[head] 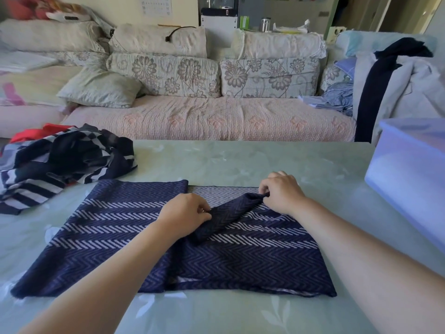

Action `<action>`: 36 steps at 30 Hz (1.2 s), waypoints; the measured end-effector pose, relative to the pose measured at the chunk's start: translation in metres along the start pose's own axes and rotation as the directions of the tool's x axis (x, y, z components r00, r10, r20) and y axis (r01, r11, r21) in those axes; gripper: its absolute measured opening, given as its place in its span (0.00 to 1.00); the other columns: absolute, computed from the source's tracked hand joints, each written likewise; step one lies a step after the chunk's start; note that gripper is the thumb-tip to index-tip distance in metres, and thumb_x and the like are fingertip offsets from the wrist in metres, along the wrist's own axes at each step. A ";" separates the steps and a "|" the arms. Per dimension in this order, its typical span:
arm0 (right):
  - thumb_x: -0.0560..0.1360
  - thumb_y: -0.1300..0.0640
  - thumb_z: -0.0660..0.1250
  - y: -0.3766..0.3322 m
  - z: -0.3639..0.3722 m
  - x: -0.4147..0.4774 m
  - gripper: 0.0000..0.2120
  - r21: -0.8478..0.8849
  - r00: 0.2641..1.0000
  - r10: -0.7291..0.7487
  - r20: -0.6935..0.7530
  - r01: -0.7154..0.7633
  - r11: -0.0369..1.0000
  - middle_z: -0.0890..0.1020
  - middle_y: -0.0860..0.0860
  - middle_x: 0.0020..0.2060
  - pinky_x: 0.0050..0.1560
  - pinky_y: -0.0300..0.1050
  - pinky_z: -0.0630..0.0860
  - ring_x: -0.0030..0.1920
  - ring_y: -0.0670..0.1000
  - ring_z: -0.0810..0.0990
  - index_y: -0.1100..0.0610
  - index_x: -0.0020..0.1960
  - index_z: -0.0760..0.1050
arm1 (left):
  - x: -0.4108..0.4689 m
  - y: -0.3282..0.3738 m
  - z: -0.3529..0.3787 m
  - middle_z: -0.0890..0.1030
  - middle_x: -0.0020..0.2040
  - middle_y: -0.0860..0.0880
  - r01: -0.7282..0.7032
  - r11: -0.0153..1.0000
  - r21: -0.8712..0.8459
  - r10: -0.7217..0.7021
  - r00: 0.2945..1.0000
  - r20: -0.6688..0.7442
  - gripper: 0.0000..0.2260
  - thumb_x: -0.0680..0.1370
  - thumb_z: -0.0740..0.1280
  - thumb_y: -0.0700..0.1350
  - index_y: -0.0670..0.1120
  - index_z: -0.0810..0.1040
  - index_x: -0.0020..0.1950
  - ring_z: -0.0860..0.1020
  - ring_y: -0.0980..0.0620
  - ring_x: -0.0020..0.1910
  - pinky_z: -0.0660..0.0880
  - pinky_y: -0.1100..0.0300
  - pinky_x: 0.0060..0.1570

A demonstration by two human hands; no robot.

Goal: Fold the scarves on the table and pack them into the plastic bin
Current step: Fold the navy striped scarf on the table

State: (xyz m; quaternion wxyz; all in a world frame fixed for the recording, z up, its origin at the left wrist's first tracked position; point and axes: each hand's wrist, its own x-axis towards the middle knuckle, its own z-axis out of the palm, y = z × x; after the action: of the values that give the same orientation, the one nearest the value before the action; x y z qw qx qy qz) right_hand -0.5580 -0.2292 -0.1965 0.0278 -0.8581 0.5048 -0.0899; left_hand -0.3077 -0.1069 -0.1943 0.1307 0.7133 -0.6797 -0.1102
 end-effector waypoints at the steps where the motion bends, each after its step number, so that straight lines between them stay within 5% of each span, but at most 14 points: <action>1: 0.71 0.57 0.69 0.002 -0.001 0.000 0.07 0.033 1.000 0.015 0.016 -0.015 0.999 0.75 0.44 0.46 0.58 0.48 0.66 0.56 0.53 0.74 0.45 0.45 0.77 | 0.003 -0.002 -0.004 0.81 0.46 0.55 0.000 0.999 -0.033 -0.001 0.999 -0.034 0.05 0.77 0.69 0.52 0.54 0.82 0.51 0.79 0.52 0.48 0.75 0.59 0.46; 5: 0.73 0.54 0.67 0.009 -0.009 0.001 0.09 0.146 0.995 0.075 0.059 -0.083 0.986 0.74 0.44 0.41 0.52 0.47 0.63 0.47 0.53 0.73 0.50 0.50 0.70 | 0.024 -0.009 -0.018 0.80 0.45 0.49 0.037 0.981 -0.190 -0.075 0.977 -0.200 0.04 0.81 0.64 0.46 0.48 0.77 0.53 0.78 0.48 0.44 0.71 0.58 0.40; 9: 0.77 0.48 0.63 0.014 -0.008 0.011 0.09 0.199 0.983 0.148 0.107 -0.167 0.966 0.77 0.45 0.44 0.56 0.50 0.65 0.51 0.54 0.72 0.49 0.55 0.72 | 0.047 -0.020 -0.014 0.81 0.46 0.48 0.077 0.986 -0.144 -0.105 0.976 -0.192 0.04 0.82 0.62 0.45 0.48 0.76 0.54 0.76 0.49 0.38 0.69 0.59 0.32; 13: 0.79 0.49 0.57 0.023 0.011 0.029 0.11 0.071 0.981 0.183 0.057 -0.187 0.980 0.80 0.46 0.42 0.57 0.51 0.65 0.51 0.55 0.78 0.49 0.42 0.75 | 0.065 -0.032 -0.002 0.82 0.49 0.48 0.068 0.995 -0.072 -0.079 0.983 -0.167 0.06 0.81 0.64 0.45 0.48 0.79 0.55 0.77 0.48 0.44 0.71 0.58 0.41; 22: 0.80 0.44 0.60 0.035 0.029 0.034 0.09 -0.132 0.992 0.107 -0.071 -0.116 0.984 0.78 0.46 0.55 0.67 0.57 0.58 0.61 0.54 0.74 0.46 0.55 0.74 | 0.089 -0.055 0.014 0.79 0.50 0.50 0.024 0.999 -0.025 -0.026 0.992 -0.124 0.08 0.79 0.67 0.51 0.52 0.78 0.57 0.76 0.48 0.52 0.74 0.55 0.49; 27: 0.81 0.48 0.59 0.025 0.021 0.029 0.13 -0.173 0.988 -0.015 -0.151 -0.012 0.985 0.75 0.49 0.61 0.68 0.55 0.58 0.64 0.54 0.70 0.48 0.63 0.73 | 0.078 -0.054 0.004 0.75 0.60 0.45 0.055 0.998 -0.011 -0.056 0.960 -0.274 0.15 0.80 0.63 0.47 0.50 0.72 0.67 0.69 0.43 0.62 0.71 0.47 0.60; 32: 0.79 0.53 0.63 -0.009 -0.004 0.005 0.10 0.001 0.993 -0.059 -0.105 0.059 0.998 0.75 0.49 0.56 0.62 0.50 0.68 0.60 0.53 0.73 0.48 0.59 0.76 | 0.038 -0.038 -0.016 0.74 0.50 0.52 -0.158 0.986 0.052 0.166 0.943 -0.290 0.07 0.79 0.65 0.45 0.50 0.75 0.56 0.72 0.49 0.53 0.73 0.51 0.51; 36: 0.77 0.54 0.65 -0.049 -0.013 -0.029 0.05 0.141 0.982 -0.157 0.104 0.141 0.980 0.74 0.43 0.47 0.52 0.46 0.73 0.50 0.50 0.77 0.44 0.50 0.76 | -0.009 -0.022 -0.021 0.73 0.43 0.56 -0.354 0.929 0.107 0.368 0.914 -0.173 0.02 0.77 0.66 0.45 0.52 0.75 0.48 0.71 0.54 0.44 0.72 0.56 0.43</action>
State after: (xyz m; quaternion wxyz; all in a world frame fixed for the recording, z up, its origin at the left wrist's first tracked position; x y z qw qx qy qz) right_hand -0.5323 -0.1792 -0.1806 0.1071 -0.8935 0.4295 -0.0757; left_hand -0.2800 -0.0966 -0.1822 0.1870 0.5871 -0.7876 0.0093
